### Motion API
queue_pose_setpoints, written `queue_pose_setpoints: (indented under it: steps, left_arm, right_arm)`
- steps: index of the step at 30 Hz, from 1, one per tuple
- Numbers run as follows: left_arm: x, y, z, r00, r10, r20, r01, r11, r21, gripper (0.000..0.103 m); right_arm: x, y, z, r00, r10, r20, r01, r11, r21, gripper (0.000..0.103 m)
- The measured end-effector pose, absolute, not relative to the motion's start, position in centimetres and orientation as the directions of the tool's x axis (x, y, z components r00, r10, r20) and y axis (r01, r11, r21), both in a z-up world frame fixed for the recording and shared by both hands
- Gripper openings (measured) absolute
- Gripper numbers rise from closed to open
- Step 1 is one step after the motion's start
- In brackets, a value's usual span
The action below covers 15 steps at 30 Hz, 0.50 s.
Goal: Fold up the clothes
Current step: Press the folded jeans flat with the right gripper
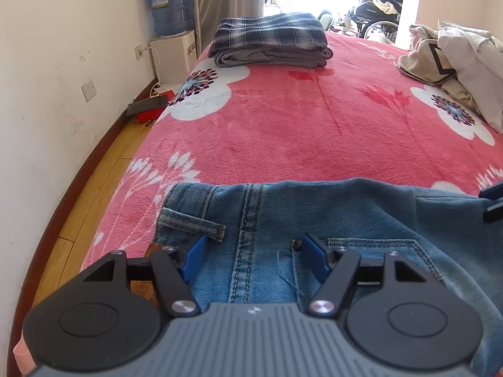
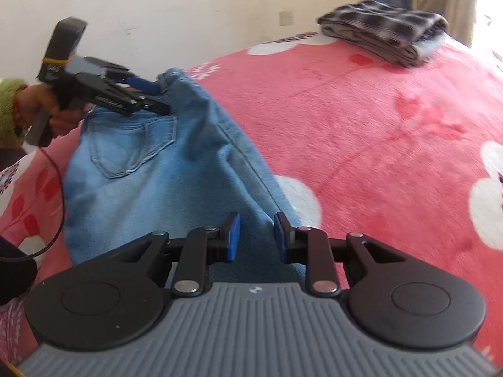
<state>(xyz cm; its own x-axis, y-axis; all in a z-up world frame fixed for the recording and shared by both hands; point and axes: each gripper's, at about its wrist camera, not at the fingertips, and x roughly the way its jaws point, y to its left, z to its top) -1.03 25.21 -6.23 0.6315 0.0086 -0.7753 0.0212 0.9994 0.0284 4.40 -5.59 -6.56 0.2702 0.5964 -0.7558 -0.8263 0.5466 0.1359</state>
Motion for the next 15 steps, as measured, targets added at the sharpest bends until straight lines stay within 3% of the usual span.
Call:
queue_pose_setpoints:
  steps: [4,6,10,15]
  left_arm:
    - [-1.1,25.0,-6.3,0.639,0.017,-0.769,0.02,0.999,0.039,0.069]
    - [-1.3,25.1,-6.3,0.644,0.017,-0.765,0.021,0.999,0.039,0.069]
    - [-1.1,25.1,-6.2,0.655,0.028,-0.755,0.012,0.999,0.047,0.067]
    - [-0.6,24.8,-6.4,0.661,0.039,-0.749,0.01,0.998,0.061,0.067]
  right_arm:
    - [4.4,-4.5,-7.6,0.281,0.567,-0.774,-0.843,0.532,0.084,0.021]
    - [4.1,-4.5,-7.8,0.301,0.555,-0.776,-0.84,0.539,0.059,0.002]
    - [3.8,-5.9,-6.6,0.378,0.564,-0.734,-0.794,0.605,0.055,0.001]
    - [4.0,-6.1,-7.9,0.395,0.532,-0.749,-0.763,0.644,0.055,0.001]
